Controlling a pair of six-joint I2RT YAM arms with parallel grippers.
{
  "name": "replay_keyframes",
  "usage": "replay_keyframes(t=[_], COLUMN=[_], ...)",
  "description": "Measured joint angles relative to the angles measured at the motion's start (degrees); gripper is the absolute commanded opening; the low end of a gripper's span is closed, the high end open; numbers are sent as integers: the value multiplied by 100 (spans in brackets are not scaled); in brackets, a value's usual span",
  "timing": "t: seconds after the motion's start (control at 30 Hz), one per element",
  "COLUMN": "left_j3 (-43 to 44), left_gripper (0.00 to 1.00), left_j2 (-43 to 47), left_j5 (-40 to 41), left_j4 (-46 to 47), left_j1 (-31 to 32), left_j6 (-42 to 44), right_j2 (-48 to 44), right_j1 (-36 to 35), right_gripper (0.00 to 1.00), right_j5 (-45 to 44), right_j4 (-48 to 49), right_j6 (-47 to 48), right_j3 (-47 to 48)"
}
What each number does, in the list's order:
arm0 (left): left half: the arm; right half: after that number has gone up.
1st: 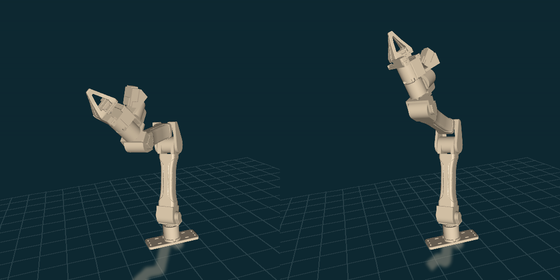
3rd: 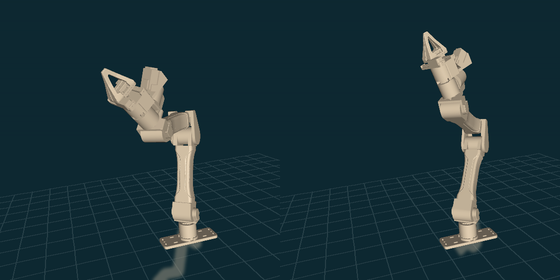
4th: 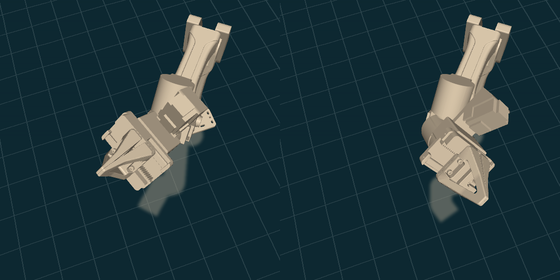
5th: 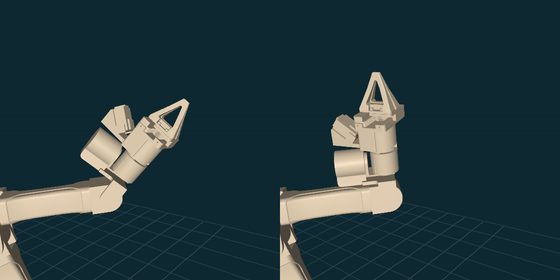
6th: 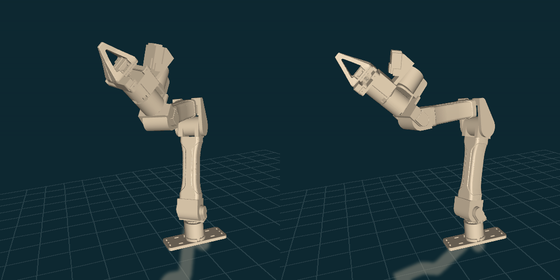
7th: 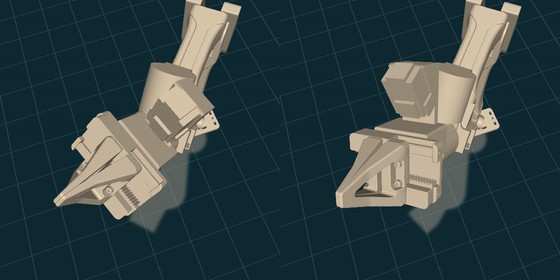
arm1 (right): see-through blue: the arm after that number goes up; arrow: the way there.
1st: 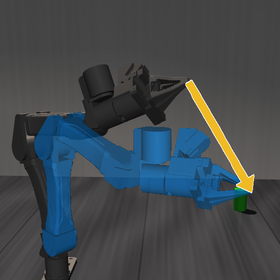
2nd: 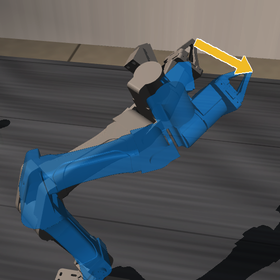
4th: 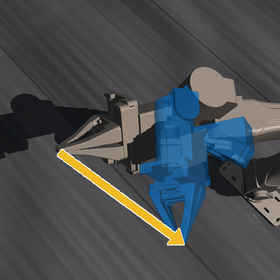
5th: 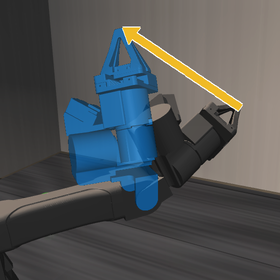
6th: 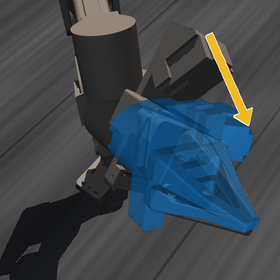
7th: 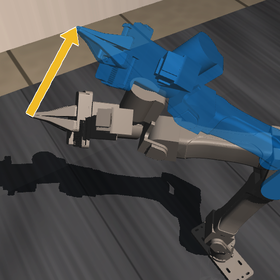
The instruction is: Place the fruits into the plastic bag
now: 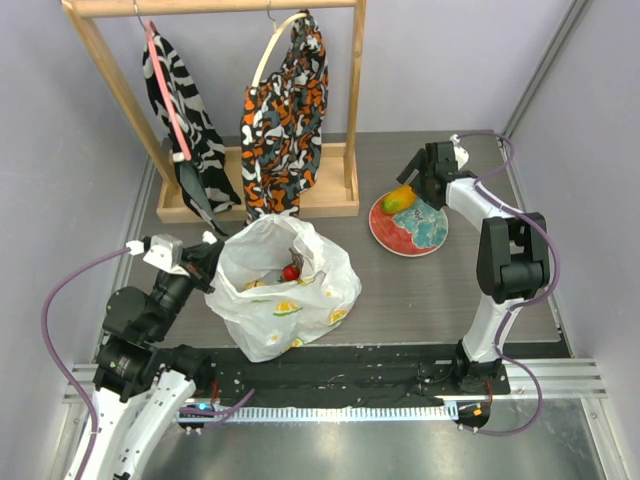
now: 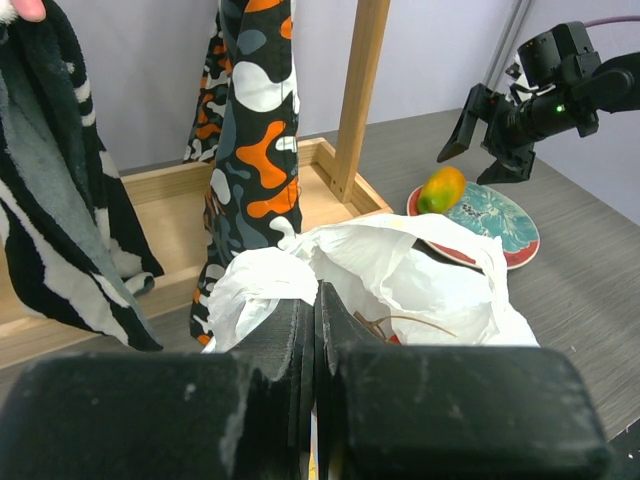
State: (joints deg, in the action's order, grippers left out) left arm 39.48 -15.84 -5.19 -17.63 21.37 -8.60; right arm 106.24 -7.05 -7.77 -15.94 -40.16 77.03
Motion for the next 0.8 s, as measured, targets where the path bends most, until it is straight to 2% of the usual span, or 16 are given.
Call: replay_keyframes(t=[0.2,0.57,0.8], left_j3=[0,0,0], left_gripper=[1,0,0], left_j2=[31,85,131], left_j5=[0,0,-2], left_j4=[0,0,0], left_j1=[0,0,7], left_j6=[0,0,0], right_j2=[79,162,590], right_j1=[-2,-85,-195], right_gripper=[89,90,90], right_j5=[-13,-417,-437], right_j4=[2,-258,-326], right_j6=[-256,-466,-546], right_j3=[129,223,345])
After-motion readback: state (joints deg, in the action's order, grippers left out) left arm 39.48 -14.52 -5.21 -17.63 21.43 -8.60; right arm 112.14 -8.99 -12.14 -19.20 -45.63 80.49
